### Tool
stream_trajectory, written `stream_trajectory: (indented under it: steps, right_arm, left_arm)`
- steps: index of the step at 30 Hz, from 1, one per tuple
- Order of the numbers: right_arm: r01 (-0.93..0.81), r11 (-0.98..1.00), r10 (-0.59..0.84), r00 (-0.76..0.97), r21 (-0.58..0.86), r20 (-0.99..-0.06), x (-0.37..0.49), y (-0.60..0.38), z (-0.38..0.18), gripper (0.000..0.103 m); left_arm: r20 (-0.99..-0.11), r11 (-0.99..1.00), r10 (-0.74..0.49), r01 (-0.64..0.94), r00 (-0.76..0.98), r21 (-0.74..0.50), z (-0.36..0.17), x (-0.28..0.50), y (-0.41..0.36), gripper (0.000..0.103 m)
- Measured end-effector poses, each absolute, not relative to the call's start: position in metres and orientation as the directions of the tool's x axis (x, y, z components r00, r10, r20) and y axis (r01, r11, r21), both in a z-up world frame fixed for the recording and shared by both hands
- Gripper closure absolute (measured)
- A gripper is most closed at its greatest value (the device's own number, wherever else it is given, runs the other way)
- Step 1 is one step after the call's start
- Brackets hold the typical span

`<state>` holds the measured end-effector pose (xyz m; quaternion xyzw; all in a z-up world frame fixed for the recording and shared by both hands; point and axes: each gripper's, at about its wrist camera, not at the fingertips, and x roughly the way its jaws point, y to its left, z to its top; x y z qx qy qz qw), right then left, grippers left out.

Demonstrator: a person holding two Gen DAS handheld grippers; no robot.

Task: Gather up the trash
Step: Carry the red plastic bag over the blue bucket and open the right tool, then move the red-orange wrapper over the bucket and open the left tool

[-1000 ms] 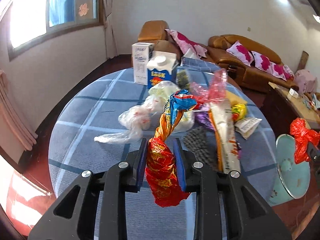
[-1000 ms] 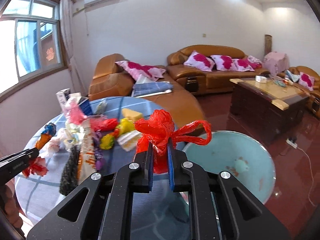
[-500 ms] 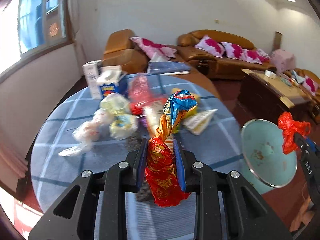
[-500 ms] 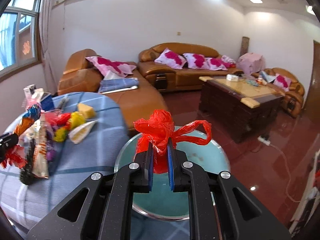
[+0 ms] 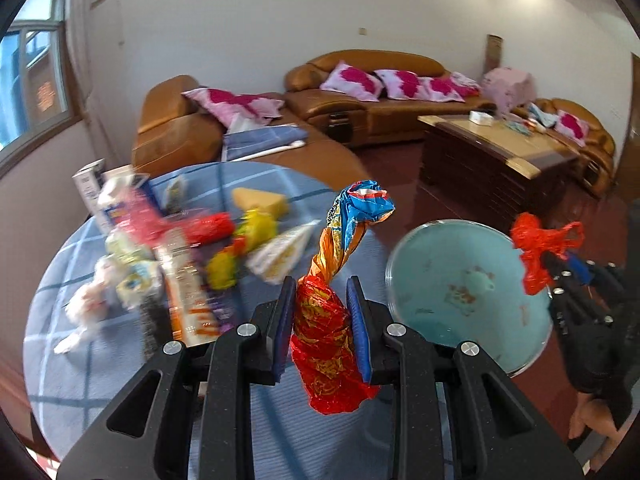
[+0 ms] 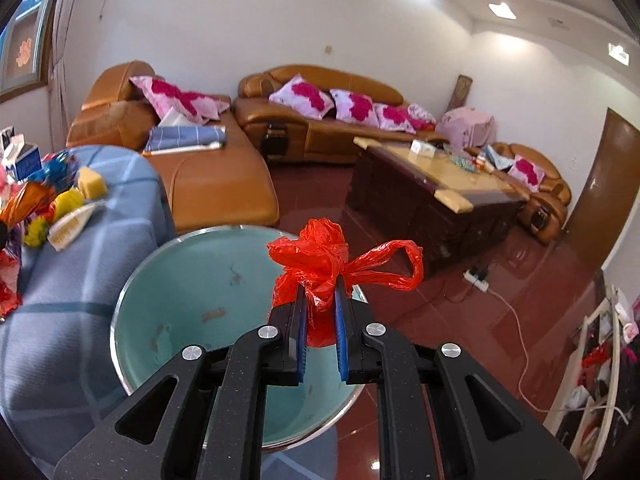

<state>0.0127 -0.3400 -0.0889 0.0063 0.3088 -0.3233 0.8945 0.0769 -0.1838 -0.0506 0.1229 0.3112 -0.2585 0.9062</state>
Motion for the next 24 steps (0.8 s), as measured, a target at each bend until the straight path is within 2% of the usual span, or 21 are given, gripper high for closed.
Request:
stream_trajectory:
  steps: [13,15,20,24]
  right_arm:
    - [0.548,0.826,-0.481,0.558,-0.135,-0.676,0.021,-0.37,-0.118,0.088]
    - [0.534,0.839,-0.445,0.563,-0.104,-0.697,0.022,-0.374,-0.122,0.082]
    - [0.54,0.836,-0.441,0.556,-0.096,-0.705,0.021,-0.375,-0.122,0.075]
    - [0.55,0.83,-0.449,0.569,-0.087,-0.688,0.018,-0.376,-0.117,0.061]
  left_arm:
    - [-0.709,0.741,-0.457,0.671,0.536,0.03,-0.086,0.084,-0.25,0.077]
    - [-0.722,0.737,-0.457,0.676,0.52,0.021,-0.091,0.087,-0.254,0.076]
    - [-0.749,0.738,-0.44,0.675,0.496,0.013,-0.101,0.094,-0.262,0.069]
    - [-0.743,0.727,-0.44,0.686,0.505,0.035,-0.101,0.089,-0.268,0.063]
